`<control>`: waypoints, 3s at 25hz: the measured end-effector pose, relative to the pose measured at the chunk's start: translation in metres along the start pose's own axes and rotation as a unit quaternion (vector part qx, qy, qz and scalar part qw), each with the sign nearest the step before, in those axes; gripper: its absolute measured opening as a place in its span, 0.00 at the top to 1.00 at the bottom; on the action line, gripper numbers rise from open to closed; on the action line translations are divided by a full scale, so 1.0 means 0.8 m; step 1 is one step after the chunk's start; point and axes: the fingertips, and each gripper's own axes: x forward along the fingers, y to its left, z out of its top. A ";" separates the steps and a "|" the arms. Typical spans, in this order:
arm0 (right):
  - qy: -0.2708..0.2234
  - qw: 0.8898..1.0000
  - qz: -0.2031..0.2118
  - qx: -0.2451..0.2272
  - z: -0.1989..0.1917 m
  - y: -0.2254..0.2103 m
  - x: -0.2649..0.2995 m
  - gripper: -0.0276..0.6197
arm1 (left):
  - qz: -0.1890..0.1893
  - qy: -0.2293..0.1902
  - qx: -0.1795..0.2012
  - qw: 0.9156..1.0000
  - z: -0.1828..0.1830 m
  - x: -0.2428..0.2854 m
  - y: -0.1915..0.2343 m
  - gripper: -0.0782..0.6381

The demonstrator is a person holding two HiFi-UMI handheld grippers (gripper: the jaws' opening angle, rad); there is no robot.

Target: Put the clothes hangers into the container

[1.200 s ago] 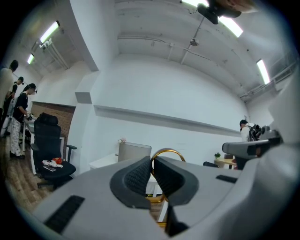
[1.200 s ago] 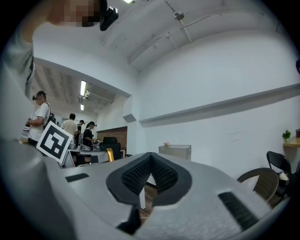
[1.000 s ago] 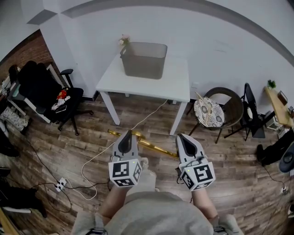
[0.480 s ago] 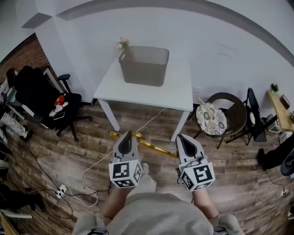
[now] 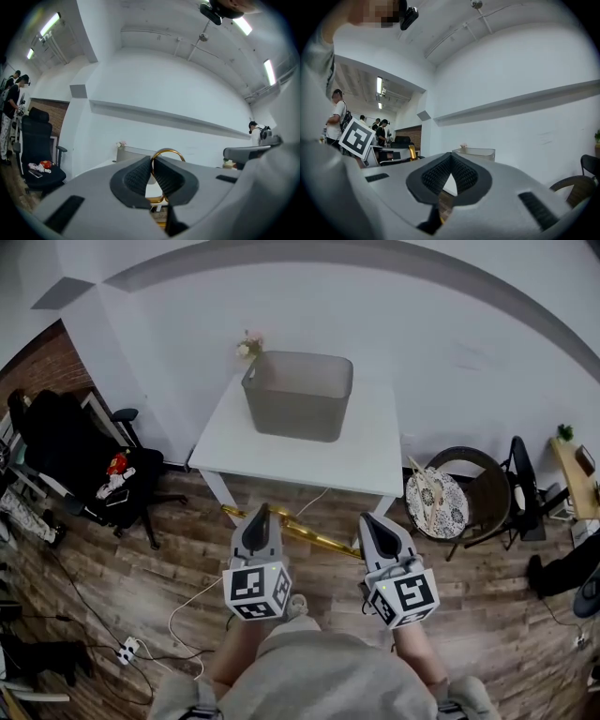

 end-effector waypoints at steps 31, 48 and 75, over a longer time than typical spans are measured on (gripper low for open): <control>0.005 1.000 -0.030 0.007 -0.020 -0.056 0.225 0.96 | -0.065 -0.055 0.014 0.996 0.101 0.287 0.086 0.86; -0.007 1.000 -0.018 0.014 -0.019 -0.154 0.332 0.96 | -0.077 -0.083 0.014 0.994 0.138 0.441 0.065 0.86; 0.010 0.999 0.028 0.020 -0.033 -0.214 0.439 0.96 | 0.014 -0.017 0.006 1.000 0.054 0.545 0.132 0.86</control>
